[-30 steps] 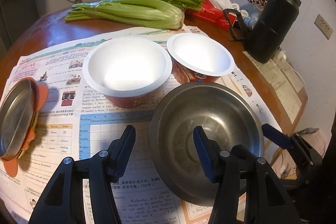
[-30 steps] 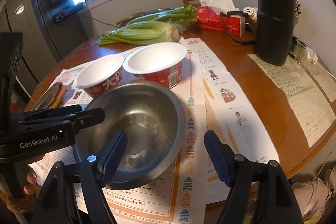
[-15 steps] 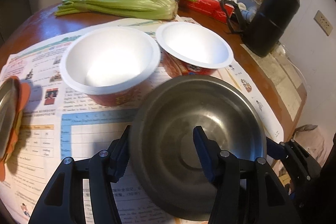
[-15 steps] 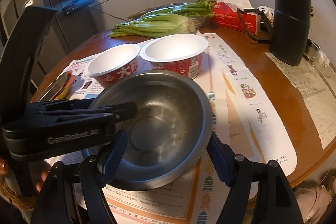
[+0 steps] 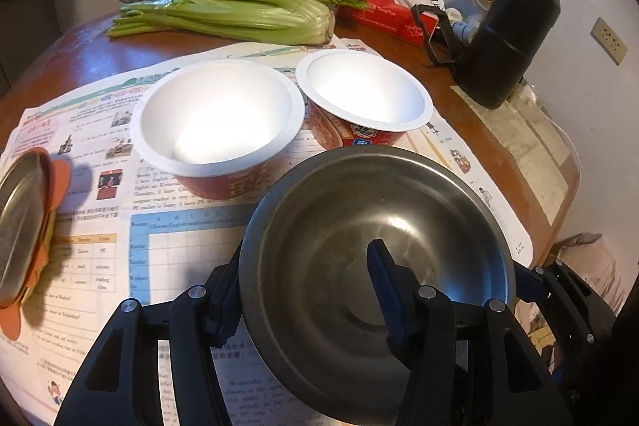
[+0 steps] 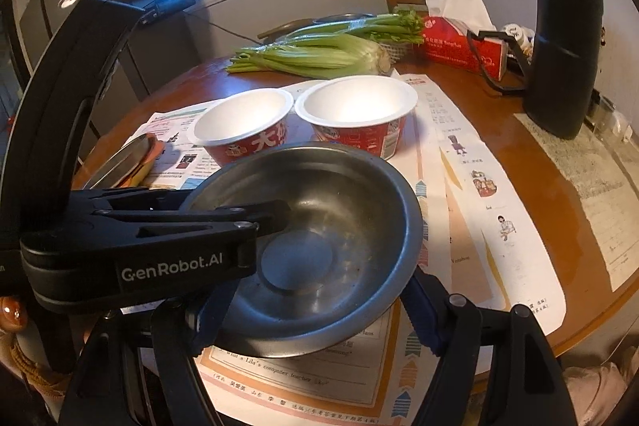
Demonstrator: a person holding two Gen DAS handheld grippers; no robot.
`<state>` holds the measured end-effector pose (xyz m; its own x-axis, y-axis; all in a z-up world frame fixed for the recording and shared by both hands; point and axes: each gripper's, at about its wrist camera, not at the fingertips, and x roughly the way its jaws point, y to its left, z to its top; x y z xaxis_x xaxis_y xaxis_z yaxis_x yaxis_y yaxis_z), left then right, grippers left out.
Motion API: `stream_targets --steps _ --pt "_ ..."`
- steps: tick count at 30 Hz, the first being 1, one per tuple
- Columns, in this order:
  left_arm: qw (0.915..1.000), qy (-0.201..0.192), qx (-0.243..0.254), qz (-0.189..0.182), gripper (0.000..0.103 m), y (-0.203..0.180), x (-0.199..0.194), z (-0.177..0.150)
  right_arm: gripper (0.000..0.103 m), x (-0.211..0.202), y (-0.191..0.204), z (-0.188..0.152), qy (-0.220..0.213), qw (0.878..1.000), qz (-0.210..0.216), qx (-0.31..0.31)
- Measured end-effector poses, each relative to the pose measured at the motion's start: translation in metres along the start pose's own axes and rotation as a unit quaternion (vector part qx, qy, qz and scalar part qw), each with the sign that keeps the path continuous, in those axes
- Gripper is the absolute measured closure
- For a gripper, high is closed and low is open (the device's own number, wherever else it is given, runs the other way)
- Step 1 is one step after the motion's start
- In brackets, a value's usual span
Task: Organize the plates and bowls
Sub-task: 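Lift the steel bowl with the left tool and carry it across the worksheet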
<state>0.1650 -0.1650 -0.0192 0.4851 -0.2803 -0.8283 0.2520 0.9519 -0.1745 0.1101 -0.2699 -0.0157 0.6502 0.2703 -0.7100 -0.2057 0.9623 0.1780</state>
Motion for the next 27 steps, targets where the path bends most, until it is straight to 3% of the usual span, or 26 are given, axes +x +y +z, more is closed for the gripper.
stream_targets --steps 15,27 --pt "0.9982 -0.052 -0.020 0.020 0.045 0.038 -0.065 -0.020 0.026 -0.029 0.057 0.004 -0.033 0.998 0.021 -0.045" --pt "0.9971 -0.048 -0.053 0.027 0.045 0.074 -0.072 -0.038 0.026 -0.023 0.092 -0.001 -0.024 0.997 0.038 -0.066"
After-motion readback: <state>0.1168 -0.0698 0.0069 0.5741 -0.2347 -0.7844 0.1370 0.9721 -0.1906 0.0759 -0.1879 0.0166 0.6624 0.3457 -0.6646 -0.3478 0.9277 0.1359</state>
